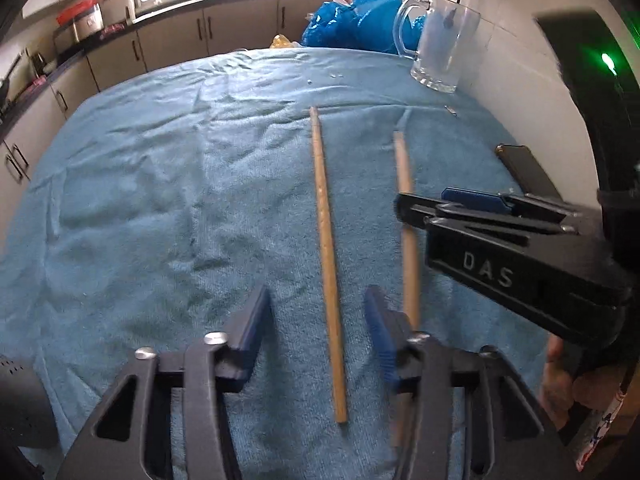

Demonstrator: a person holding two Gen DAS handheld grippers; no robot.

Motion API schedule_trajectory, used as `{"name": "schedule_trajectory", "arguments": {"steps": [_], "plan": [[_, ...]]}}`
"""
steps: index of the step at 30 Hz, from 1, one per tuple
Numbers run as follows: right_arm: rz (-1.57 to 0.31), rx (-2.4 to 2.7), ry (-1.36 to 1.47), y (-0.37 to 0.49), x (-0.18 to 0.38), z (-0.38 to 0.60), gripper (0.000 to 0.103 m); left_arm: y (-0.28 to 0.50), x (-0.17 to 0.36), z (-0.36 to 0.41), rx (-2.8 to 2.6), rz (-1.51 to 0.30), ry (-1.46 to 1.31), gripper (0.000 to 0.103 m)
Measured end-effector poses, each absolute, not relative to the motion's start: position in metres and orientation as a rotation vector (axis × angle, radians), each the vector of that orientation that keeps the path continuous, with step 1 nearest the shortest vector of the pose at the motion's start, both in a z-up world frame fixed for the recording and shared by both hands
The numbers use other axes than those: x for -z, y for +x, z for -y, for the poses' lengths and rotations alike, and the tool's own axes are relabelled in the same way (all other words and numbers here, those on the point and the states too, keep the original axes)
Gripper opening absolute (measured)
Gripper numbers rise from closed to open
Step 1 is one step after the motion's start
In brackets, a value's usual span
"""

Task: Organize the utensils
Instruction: 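Move both tools back toward the last two chopsticks on the cloth, then grasp a wooden chopstick with the left tool while the right tool grasps the other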

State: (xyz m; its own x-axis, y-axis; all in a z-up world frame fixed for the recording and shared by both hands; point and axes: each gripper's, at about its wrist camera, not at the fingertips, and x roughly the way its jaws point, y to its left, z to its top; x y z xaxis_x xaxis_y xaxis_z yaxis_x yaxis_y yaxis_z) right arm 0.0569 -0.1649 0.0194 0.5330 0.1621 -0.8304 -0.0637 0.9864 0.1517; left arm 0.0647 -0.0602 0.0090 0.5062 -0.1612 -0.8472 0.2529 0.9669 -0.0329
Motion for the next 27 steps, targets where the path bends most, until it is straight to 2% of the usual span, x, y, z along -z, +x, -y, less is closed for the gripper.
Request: {"name": "schedule_trajectory", "arguments": {"steps": [1,2,10,17,21,22,23,24,26,27], "plan": [[-1.009,-0.114,0.08,0.06,-0.02,0.163,0.03,0.066,-0.009,0.059,0.229,-1.009,0.109,0.007],[-1.017,-0.096,0.055,0.063,-0.02,0.16,0.018,0.067,-0.009,0.055,0.238,-1.018,0.087,0.006],[-1.075,-0.085,0.066,0.055,-0.021,0.171,0.011,0.036,-0.014,0.017,0.262,-1.089,0.007,0.006],[-1.152,-0.159,0.052,-0.017,-0.022,0.183,0.011,-0.042,-0.013,-0.026,0.369,-1.175,-0.038,0.006],[-1.218,-0.214,-0.002,-0.062,-0.021,0.189,0.012,-0.074,-0.015,-0.043,0.418,-1.229,-0.035,0.007],[-1.229,-0.219,-0.004,-0.07,-0.021,0.192,0.015,-0.076,-0.017,-0.045,0.427,-1.236,-0.037,0.007],[-1.235,-0.218,0.006,-0.074,-0.021,0.195,0.022,-0.077,-0.021,-0.046,0.439,-1.233,-0.036,0.008],[-1.239,-0.218,0.024,-0.077,-0.021,0.198,0.027,-0.076,-0.024,-0.046,0.443,-1.223,-0.032,0.012],[-1.25,-0.224,0.053,-0.076,-0.022,0.201,0.044,-0.071,-0.031,-0.044,0.417,-1.187,-0.021,0.027],[-1.253,-0.215,0.054,-0.072,-0.022,0.202,0.044,-0.064,-0.033,-0.042,0.397,-1.171,-0.024,0.035]]}}
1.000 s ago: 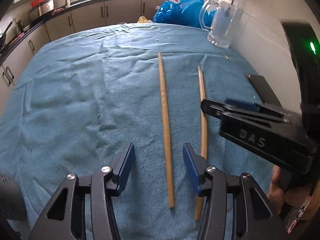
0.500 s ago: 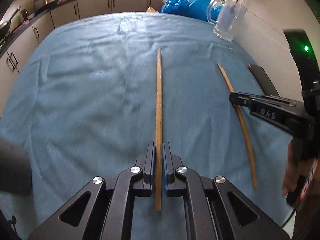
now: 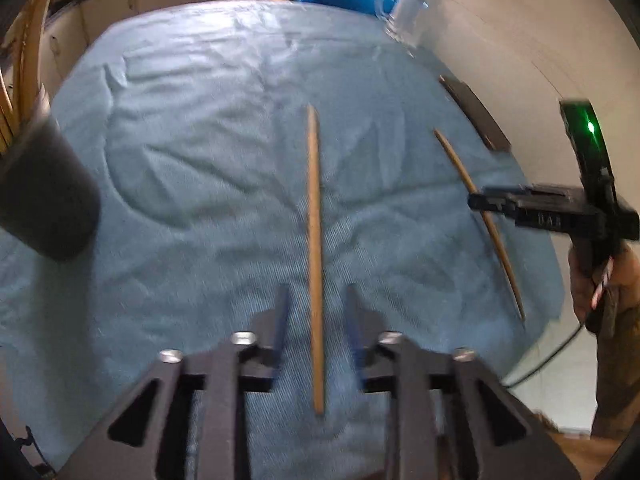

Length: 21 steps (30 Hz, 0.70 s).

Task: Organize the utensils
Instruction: 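Grasp a wooden chopstick with the left tool while the right tool grasps the other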

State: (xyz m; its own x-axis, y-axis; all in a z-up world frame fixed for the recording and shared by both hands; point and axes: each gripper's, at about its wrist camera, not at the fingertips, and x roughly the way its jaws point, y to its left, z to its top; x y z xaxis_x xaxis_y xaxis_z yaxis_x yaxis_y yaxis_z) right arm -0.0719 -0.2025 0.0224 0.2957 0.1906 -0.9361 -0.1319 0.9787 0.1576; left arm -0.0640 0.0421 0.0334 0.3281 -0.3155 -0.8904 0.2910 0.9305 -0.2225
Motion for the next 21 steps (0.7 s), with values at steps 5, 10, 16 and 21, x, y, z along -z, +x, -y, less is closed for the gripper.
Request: {"name": "schedule_trajectory", "arguments": {"steps": [5,10,16,21], "plan": [[-1.275,-0.184,-0.011,-0.052,-0.021,0.191,0.045,-0.025,-0.025,-0.02,0.351,-1.191,0.023,0.035],[-1.314,-0.178,-0.059,-0.025,-0.02,0.183,0.04,0.007,-0.015,-0.005,0.321,-1.228,0.067,0.031],[-1.343,-0.196,-0.121,-0.014,-0.02,0.167,0.022,0.021,-0.017,0.005,0.324,-1.253,0.124,0.031],[-1.332,-0.219,-0.149,-0.022,-0.019,0.153,0.014,0.019,-0.017,0.014,0.343,-1.221,0.181,0.037]]}}
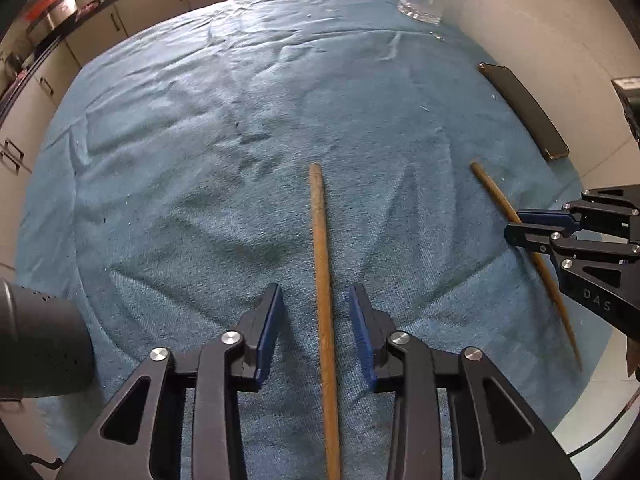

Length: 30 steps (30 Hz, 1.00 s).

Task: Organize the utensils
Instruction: 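Grasp a wooden chopstick with the left tool while the right tool grasps the other, then lift both held chopsticks upright and carry them toward the black cup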

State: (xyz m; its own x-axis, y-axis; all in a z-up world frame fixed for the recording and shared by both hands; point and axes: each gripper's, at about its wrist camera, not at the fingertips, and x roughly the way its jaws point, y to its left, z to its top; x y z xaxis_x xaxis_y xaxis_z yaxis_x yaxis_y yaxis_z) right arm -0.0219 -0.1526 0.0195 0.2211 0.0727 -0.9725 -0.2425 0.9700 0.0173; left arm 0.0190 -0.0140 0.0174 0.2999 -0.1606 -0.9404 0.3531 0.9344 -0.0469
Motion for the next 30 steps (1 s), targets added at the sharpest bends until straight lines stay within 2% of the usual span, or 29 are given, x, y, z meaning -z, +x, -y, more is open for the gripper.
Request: {"name": "schedule_trajectory", "arguments": {"steps": [1,2,5,7,10,15,30], "plan": [[-1.321,-0.218,-0.154,-0.024,-0.02,0.151,0.013,0.018,-0.017,0.015,0.354,-1.213,0.169,0.044],[-1.314,-0.216,-0.155,-0.026,-0.02,0.149,0.01,0.016,-0.016,0.014,0.366,-1.203,0.148,0.046],[-1.295,-0.207,-0.141,-0.033,-0.02,0.146,0.009,0.01,-0.017,0.007,0.372,-1.174,0.076,0.046],[-1.282,-0.196,-0.132,-0.048,-0.023,0.145,0.008,0.008,-0.018,-0.001,0.367,-1.175,0.032,0.008],[-1.262,-0.203,-0.097,-0.059,-0.026,0.144,0.008,0.003,-0.019,-0.012,0.381,-1.188,-0.054,0.007],[-1.16,-0.256,-0.03,-0.082,-0.049,0.142,0.008,-0.032,-0.043,-0.023,0.395,-1.089,-0.098,0.007],[-0.764,-0.414,0.08,-0.12,-0.148,0.082,0.008,-0.13,-0.141,-0.113,0.286,-0.662,-0.258,0.007]]}}
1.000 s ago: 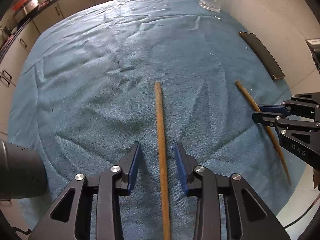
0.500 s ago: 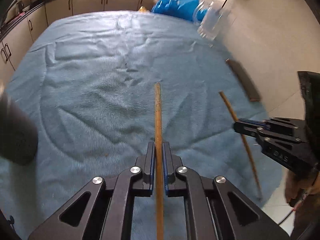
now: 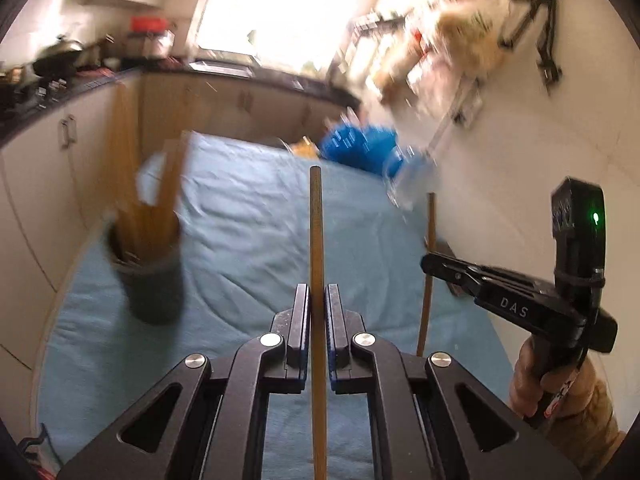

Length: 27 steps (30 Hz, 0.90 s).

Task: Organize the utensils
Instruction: 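Lift both held chopsticks upright and carry them toward the black cup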

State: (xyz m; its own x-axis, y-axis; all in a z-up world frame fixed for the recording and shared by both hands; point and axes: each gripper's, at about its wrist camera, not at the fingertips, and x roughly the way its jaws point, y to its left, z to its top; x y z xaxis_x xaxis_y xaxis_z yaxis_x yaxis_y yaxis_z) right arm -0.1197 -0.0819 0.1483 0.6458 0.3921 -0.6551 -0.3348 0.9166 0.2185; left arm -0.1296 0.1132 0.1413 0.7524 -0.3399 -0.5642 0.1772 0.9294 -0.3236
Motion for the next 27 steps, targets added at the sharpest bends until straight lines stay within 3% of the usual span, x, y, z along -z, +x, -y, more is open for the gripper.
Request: {"name": "schedule_trajectory", "arguments": {"steps": [14,27], "plan": [[-0.596,-0.543,0.163,-0.101,-0.197,-0.006,0.008,-0.138,-0.169,-0.21,0.099,-0.488,-0.409,0.007],[-0.591,-0.615,0.124,-0.093,-0.198,-0.056,0.008,-0.142,-0.169,-0.219,-0.12,-0.465,-0.217,0.007]]}}
